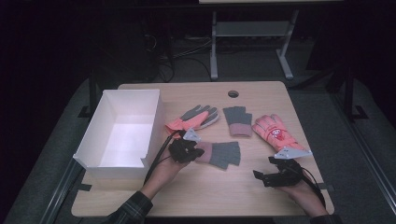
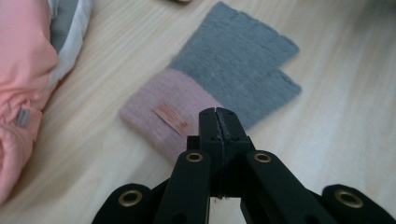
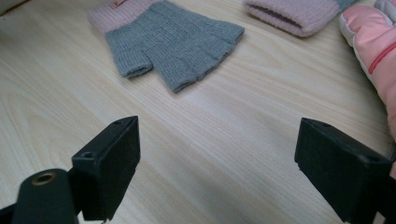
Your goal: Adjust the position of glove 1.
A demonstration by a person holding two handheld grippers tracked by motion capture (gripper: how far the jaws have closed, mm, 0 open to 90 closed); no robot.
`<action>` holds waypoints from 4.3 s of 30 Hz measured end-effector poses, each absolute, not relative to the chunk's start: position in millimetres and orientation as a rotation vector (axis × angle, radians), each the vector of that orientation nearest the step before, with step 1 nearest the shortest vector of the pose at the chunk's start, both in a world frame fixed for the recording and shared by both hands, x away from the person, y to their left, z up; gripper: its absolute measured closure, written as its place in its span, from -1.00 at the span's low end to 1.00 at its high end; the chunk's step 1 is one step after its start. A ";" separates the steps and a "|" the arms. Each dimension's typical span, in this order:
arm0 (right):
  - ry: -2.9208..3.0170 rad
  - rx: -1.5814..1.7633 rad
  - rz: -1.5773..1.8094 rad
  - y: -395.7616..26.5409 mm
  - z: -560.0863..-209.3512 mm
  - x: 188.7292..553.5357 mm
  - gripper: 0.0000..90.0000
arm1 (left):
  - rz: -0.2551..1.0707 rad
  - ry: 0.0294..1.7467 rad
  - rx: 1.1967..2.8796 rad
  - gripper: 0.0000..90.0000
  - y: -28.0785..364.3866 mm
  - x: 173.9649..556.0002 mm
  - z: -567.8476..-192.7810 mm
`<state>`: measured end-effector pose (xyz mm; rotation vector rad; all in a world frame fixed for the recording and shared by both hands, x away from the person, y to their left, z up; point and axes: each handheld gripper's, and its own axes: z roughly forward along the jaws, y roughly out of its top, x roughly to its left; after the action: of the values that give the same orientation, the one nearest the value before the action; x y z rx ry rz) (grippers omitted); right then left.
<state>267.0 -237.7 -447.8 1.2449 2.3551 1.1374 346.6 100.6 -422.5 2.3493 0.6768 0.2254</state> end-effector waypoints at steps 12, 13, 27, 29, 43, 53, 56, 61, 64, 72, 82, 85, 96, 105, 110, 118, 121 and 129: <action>2.344 1.246 1.138 -238.0 -448.1 267.8 -0.69 | 0.266 0.758 2.351 0.99 85.5 385.4 -432.2; 2.346 1.243 1.133 -238.5 -448.4 268.3 -0.69 | 0.272 0.758 2.358 0.99 84.1 388.0 -433.1; 2.349 1.250 1.124 -237.6 -450.7 269.1 -0.69 | 0.267 0.799 2.402 0.99 78.5 409.0 -448.3; 2.348 1.253 1.123 -237.8 -451.3 269.3 -0.69 | 0.240 0.802 2.403 0.99 80.6 408.0 -448.1; 2.317 1.250 1.113 -238.4 -452.9 268.5 -0.69 | 0.156 0.712 2.475 0.99 90.8 377.5 -445.9; 2.305 1.252 1.109 -240.3 -453.2 269.0 -0.69 | 0.051 0.625 2.485 0.99 92.3 338.1 -448.5; 2.305 1.255 1.109 -240.2 -453.1 268.8 -0.69 | 0.023 0.597 2.487 0.99 90.1 329.5 -448.6; 2.305 1.255 1.109 -240.1 -453.1 268.7 -0.69 | -0.013 0.576 2.476 0.99 84.4 320.8 -447.9; 2.306 1.255 1.108 -240.5 -452.7 268.1 -0.69 | -0.039 0.545 2.482 0.99 79.8 316.2 -448.0; 2.316 1.262 1.104 -239.5 -452.3 268.5 -0.69 | -0.054 0.531 2.460 0.99 75.7 313.3 -445.4; 2.329 1.250 1.140 -229.4 -442.9 266.3 0.10 | 0.036 0.569 2.399 0.99 69.3 349.9 -431.0; 2.370 1.210 1.159 -217.4 -441.8 265.5 0.48 | 0.061 0.560 2.412 0.99 60.8 361.3 -434.1; 2.543 1.049 1.163 -169.5 -450.8 269.2 1.00 | 0.064 0.562 2.395 0.99 34.2 381.8 -446.1; 2.617 0.967 1.129 -148.9 -459.1 270.3 1.00 | 0.060 0.556 2.445 0.99 36.5 384.6 -453.6; 2.628 0.962 1.126 -152.7 -459.4 270.7 1.00 | 0.045 0.573 2.453 0.99 48.2 378.4 -452.6; 2.631 0.956 1.101 -159.6 -459.7 276.2 1.00 | 0.004 0.590 2.466 0.99 70.0 359.3 -450.6; 2.638 0.967 1.060 -161.6 -460.6 280.2 1.00 | -0.011 0.589 2.459 0.99 74.5 349.4 -450.9; 2.645 0.949 1.025 -157.1 -460.3 286.6 1.00 | -0.018 0.580 2.467 0.99 82.0 331.6 -450.8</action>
<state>286.6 -157.1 -460.3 0.9488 2.6445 1.0250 331.6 82.0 -450.8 2.4666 0.5802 -0.0181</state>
